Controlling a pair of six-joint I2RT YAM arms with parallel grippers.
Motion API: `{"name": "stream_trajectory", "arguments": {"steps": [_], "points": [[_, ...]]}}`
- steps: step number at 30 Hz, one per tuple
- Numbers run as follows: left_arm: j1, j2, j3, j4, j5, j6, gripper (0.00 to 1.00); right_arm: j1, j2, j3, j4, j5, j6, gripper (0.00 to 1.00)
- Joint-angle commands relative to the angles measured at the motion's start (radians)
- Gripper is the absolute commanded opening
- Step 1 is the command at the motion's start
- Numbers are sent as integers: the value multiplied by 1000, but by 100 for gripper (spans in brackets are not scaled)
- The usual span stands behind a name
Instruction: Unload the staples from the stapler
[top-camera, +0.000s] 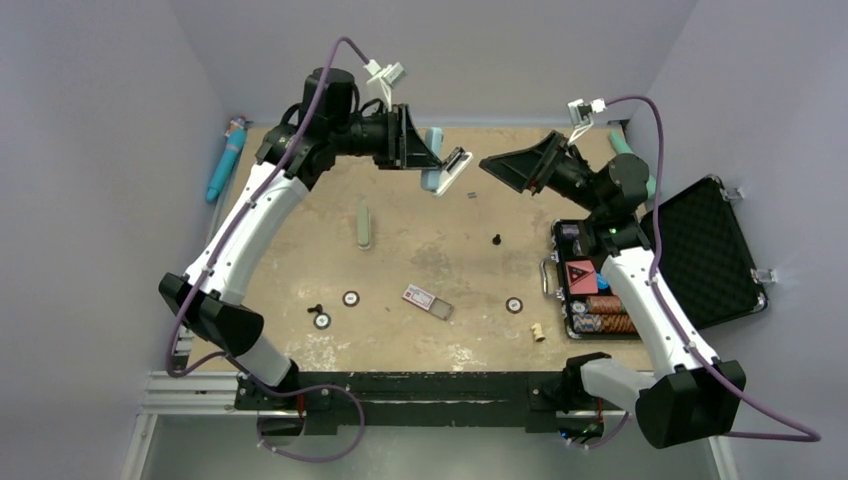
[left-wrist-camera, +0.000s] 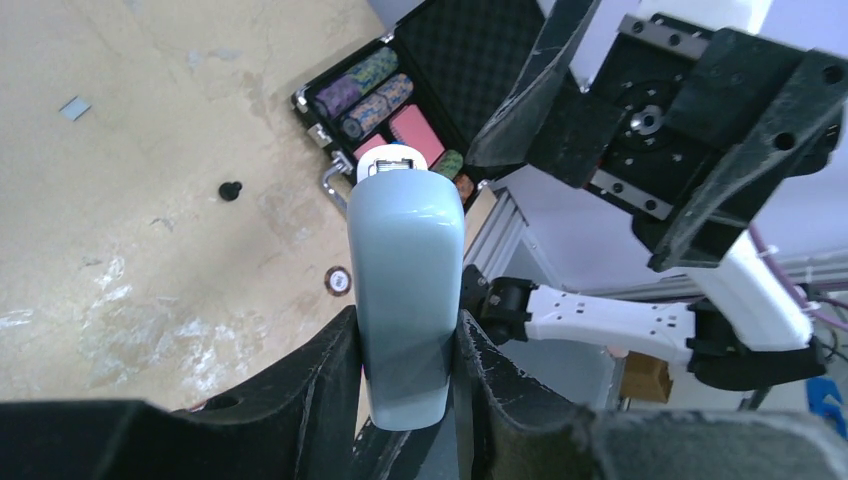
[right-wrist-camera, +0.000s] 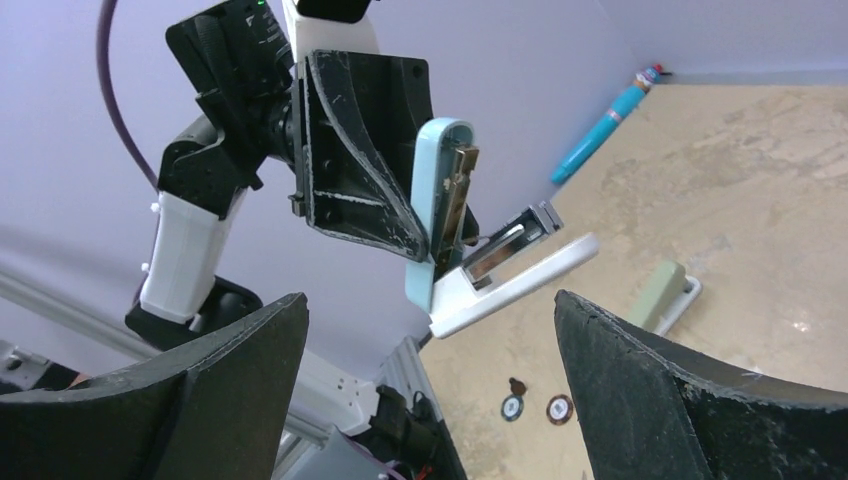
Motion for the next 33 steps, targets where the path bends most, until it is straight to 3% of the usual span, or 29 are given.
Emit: {"name": "stream_trajectory", "arguments": {"steps": [1, 17, 22, 27, 33], "points": [[32, -67, 59, 134, 82, -130, 0, 0, -3, 33, 148, -19, 81, 98], [46, -87, 23, 291, 175, -251, 0, 18, 120, 46, 342, -23, 211, 97], [46, -82, 25, 311, 185, -278, 0, 54, 176, 119, 366, -25, 222, 95], [47, -76, 27, 347, 187, -330, 0, 74, 206, 164, 401, -25, 245, 91], [46, -83, -4, 395, 186, -373, 0, 75, 214, 166, 441, -36, 270, 78]]}}
